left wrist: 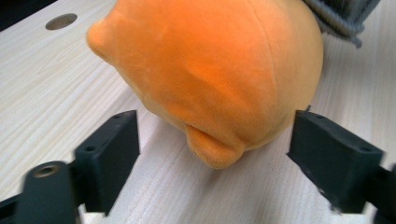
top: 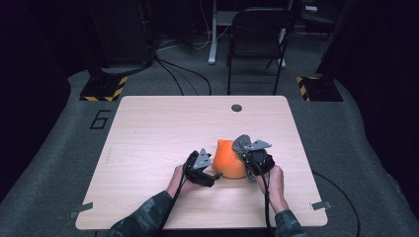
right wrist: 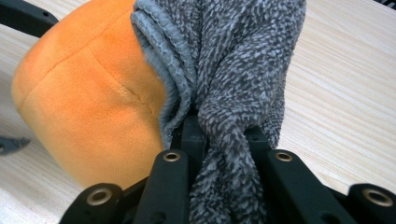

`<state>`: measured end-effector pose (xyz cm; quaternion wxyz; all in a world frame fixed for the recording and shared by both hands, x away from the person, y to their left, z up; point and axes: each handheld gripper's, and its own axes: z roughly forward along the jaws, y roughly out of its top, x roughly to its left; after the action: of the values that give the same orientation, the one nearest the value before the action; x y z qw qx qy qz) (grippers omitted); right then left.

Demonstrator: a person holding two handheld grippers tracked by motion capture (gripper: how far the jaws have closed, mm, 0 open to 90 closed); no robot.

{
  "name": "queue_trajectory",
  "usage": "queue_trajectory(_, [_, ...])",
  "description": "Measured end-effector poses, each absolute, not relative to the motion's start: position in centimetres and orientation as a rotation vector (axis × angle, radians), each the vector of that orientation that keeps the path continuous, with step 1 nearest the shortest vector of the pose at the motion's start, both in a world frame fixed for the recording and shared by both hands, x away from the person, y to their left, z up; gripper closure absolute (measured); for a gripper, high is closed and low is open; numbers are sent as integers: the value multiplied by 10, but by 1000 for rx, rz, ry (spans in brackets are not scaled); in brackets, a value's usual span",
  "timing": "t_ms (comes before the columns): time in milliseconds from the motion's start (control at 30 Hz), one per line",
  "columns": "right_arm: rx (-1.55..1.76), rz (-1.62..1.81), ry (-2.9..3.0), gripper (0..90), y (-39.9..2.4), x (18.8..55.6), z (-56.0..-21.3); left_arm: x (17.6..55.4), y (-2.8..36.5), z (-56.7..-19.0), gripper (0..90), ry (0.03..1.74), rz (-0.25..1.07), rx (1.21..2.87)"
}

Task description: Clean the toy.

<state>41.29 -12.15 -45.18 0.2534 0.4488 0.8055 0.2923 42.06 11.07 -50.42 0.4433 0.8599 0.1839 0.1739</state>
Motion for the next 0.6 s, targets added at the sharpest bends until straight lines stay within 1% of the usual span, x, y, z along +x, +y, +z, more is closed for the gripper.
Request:
queue_trajectory(233, [1245,814,2186,769,-124,416,-453,421,107,-509,125,407,476,2171])
queue_trajectory(300, [1245,816,2185,769,-124,416,-453,420,105,-510,130,389,486,2169])
queue_trajectory(333, [1247,819,2185,769,-124,416,-453,420,104,-512,151,380,512,2176])
queue_trajectory(400, [1247,813,2188,769,-124,417,-453,420,103,-513,170,361,516,2180])
queue_trajectory(433, [1246,815,2188,769,-124,417,-453,418,101,-514,214,332,558,2170])
queue_trajectory(500, [1247,815,2188,769,-124,417,-453,416,99,-515,259,294,588,2175])
queue_trajectory(567, [1250,814,2188,769,-124,417,-453,415,99,-516,339,277,597,2174])
queue_trajectory(600, [1243,816,2189,769,-124,417,-453,415,98,-516,408,261,612,2183])
